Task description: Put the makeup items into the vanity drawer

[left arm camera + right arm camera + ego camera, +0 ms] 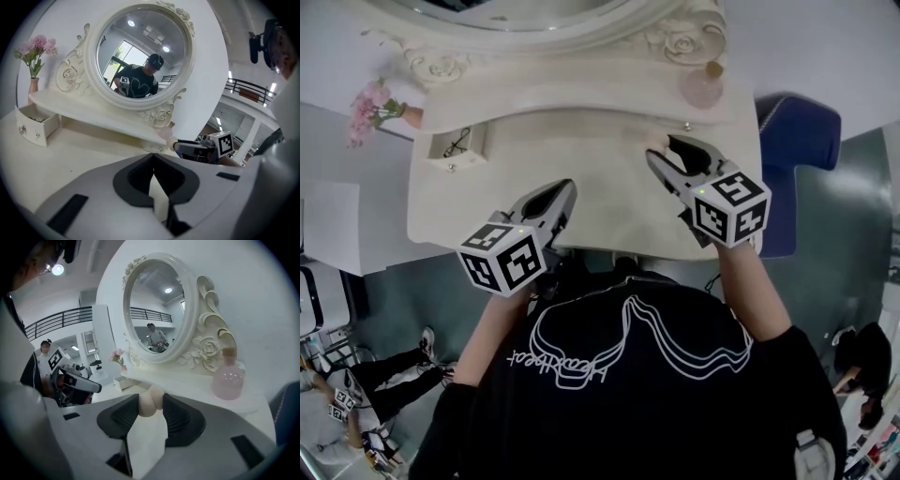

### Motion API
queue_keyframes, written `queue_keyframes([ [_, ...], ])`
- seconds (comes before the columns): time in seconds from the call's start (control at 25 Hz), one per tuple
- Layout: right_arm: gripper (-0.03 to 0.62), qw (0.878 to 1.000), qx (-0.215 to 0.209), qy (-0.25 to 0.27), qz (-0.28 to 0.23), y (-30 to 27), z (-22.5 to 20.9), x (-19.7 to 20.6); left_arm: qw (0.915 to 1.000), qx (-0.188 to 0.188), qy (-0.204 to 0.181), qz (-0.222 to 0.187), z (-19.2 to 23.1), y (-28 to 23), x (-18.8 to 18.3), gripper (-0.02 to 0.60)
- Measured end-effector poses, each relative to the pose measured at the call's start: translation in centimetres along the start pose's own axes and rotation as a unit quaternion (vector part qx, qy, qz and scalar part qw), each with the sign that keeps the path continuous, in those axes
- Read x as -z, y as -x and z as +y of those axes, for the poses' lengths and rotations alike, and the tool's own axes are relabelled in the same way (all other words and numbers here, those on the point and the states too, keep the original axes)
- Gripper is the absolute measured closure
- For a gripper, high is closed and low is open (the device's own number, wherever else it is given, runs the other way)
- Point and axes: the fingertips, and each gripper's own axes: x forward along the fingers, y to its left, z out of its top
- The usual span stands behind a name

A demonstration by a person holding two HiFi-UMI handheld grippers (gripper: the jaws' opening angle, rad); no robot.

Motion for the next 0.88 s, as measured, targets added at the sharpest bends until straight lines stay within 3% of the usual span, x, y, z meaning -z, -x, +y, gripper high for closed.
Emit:
queue_keyframes([
  [0.32, 0.429, 0.999, -0.033, 0.015, -0.012, -3.5, 5.6, -3.9, 0.9998, -0.009, 0.000, -0.018, 3.6, 4.2, -2.4, 0.575],
  [0.88, 0.425, 0.997, -0.068, 0.037, -0.002, -13.5, 15.5, -9.0, 0.9990, -0.032, 0.002, -0.033, 14.4, 12.2, -6.1, 0.575],
])
